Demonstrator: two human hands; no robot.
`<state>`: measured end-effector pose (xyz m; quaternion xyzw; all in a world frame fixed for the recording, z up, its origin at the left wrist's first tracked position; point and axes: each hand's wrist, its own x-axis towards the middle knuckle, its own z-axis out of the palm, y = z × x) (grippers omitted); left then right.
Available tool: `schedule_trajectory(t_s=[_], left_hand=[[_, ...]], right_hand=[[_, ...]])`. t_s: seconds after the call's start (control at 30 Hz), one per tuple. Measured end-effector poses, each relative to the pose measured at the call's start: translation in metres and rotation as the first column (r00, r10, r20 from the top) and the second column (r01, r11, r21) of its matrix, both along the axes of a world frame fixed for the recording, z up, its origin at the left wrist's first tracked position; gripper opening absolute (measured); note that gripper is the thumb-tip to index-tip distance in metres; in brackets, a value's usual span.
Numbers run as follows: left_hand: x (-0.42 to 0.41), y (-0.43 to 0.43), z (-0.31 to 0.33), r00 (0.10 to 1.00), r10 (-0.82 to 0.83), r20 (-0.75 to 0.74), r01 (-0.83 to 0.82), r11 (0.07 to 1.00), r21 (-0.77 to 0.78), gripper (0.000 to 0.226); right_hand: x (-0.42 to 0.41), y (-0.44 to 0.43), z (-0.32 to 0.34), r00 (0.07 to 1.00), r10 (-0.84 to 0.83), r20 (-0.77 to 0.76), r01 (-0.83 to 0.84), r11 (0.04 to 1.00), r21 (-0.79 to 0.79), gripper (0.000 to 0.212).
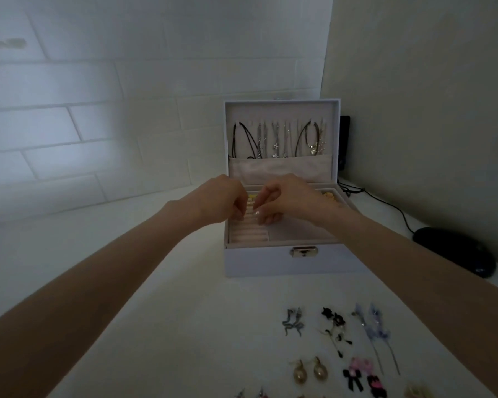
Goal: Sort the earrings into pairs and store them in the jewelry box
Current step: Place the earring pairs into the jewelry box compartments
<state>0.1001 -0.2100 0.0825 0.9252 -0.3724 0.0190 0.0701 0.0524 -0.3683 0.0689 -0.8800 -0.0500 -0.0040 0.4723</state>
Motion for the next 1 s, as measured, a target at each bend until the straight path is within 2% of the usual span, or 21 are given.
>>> schedule_trajectory(t_s=[0.07, 0.23, 0.37, 0.5, 0.87, 1.0], left_hand=[[0.002, -0.001, -0.004, 1.0, -0.014, 0.028, 0.013, 1.0, 0.007, 0.01], [0.002, -0.002, -0.01, 0.994, -0.007, 0.109, 0.007, 1.0, 0.005, 0.012], [0.004, 0.0, -0.014, 0.989, 0.003, 0.145, -0.003, 1.0, 0.001, 0.011], [0.004, 0.001, -0.015, 0.989, 0.01, 0.148, -0.008, 1.0, -0.016, 0.013], [0.003, 0.006, -0.014, 0.998, 0.019, 0.055, -0.008, 0.981, -0.196, 0.015], [0.005, 0.008, -0.02, 0.999, 0.031, -0.02, -0.035, 0.958, -0.285, 0.011]], right_hand=[[0.001, 0.0, 0.002, 1.0, 0.015, -0.013, -0.016, 1.0, -0.009, 0.013], [0.005, 0.0, 0.0, 1.0, -0.022, 0.01, 0.023, 0.999, -0.047, 0.008], [0.009, 0.002, -0.003, 0.999, -0.02, 0.046, 0.028, 0.981, -0.194, 0.012], [0.01, 0.004, -0.004, 0.998, -0.017, 0.056, 0.029, 0.975, -0.222, 0.016], [0.019, 0.009, -0.01, 0.996, -0.037, 0.077, 0.06, 0.949, -0.31, 0.022], [0.023, 0.008, -0.01, 0.997, -0.058, 0.044, 0.068, 0.958, -0.278, 0.022]])
